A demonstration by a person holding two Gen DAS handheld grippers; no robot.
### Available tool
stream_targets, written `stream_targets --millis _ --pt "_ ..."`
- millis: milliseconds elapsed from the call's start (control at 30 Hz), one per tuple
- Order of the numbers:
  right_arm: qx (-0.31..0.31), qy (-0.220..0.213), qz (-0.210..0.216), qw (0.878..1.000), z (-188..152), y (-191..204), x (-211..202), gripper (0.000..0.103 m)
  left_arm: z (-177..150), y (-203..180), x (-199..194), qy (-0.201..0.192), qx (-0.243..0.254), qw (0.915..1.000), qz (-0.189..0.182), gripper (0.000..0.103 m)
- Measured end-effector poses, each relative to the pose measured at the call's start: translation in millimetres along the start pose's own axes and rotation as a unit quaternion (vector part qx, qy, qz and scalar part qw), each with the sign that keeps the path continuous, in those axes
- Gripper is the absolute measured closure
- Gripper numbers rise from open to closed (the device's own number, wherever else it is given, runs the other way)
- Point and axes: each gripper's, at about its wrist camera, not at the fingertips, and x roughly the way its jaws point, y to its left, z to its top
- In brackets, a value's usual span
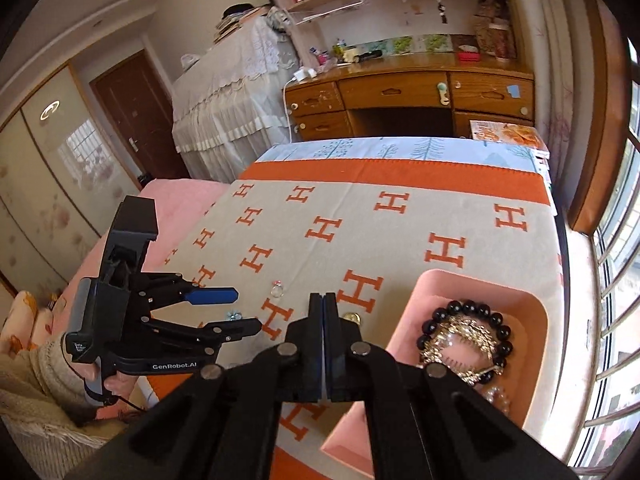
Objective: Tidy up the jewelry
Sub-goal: 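Grasp the pearl safety pin brooch with the right tool, then carry the pin to the pink box with the right tool while the left tool grasps the gold coin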
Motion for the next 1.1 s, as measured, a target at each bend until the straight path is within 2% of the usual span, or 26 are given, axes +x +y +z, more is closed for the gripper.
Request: stream_targets --millis 100,233,367,500,633,833,1000,1033,1067,1100 --pt "0.011 0.011 0.004 1.0 -6 -7 1 0.103 11 -12 9 0.008 0.009 0.9998 -0.017 0.054" --pt "0.011 0.042 0.01 0.999 -8 -4 19 0.102 7 -13 13 0.016 -0.001 0.9995 -0.026 0.054" --pt "0.005 0.081 0.015 0.997 -4 3 54 0.1 -4 -4 8 0.016 -0.015 0.9997 -0.013 0.054" --pt "-0.019 0.116 -0.009 0.993 -1 15 93 0.097 -15 9 0 0.016 -0.032 0.9993 -0.004 0.054" --pt "-0.049 0.148 -0.031 0.987 -3 25 123 0.076 -23 20 -5 0.014 -0.043 0.999 -0.002 0.054" --pt "-0.093 0.182 -0.072 0.976 -7 38 148 0.076 -27 32 -7 0.01 -0.055 0.9984 -0.01 0.054" --pt "-0.162 0.199 -0.12 0.959 -12 55 158 0.077 -29 36 -8 0.007 -0.058 0.9982 -0.017 0.054" --pt "-0.168 0.204 -0.124 0.956 -12 57 158 0.078 -28 37 -8 0.007 -0.058 0.9982 -0.017 0.054" --pt "-0.18 0.208 -0.127 0.953 -12 60 158 0.09 -28 37 -9 0.006 -0.058 0.9981 -0.017 0.054" --pt "-0.193 0.212 -0.133 0.949 -13 63 159 0.091 -28 38 -10 0.005 -0.058 0.9982 -0.017 0.054"
